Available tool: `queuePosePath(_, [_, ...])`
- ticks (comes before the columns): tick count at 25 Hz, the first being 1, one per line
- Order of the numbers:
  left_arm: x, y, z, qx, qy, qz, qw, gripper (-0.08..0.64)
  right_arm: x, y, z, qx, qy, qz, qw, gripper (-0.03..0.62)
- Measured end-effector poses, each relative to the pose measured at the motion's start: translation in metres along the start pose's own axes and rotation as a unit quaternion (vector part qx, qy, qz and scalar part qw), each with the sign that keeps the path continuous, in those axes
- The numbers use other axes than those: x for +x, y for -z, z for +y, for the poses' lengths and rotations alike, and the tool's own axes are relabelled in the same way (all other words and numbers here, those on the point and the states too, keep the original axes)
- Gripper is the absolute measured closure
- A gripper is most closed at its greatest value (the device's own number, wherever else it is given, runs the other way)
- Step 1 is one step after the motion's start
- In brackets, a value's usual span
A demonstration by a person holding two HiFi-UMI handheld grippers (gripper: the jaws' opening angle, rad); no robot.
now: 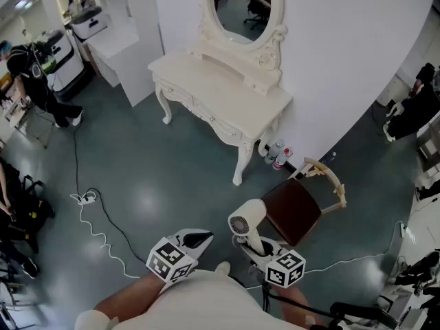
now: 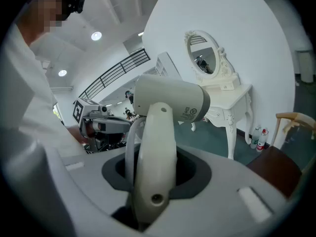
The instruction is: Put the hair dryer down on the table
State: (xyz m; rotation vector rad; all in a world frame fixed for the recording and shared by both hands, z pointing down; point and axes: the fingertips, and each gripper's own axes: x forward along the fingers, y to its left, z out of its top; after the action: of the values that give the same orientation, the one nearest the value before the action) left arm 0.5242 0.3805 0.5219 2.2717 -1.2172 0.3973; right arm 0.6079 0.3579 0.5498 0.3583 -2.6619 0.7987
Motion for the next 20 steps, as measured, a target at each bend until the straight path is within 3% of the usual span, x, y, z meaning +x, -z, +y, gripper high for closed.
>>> queuePosePath(7, [-0.036,-0.010,0.024,0.013,0.006,-0.030,0.9995,0.558,0.031,-0.007,0.027,-0.014,0.012,0.014,1.000,0.454])
queuePosePath(20, [-0.152,0.019,0.111,-0.007,-0.007,-0.071,0.9974,0.558,0.137,-0.016,0.112,-0.017,0.016,0.032,0.999,0.456])
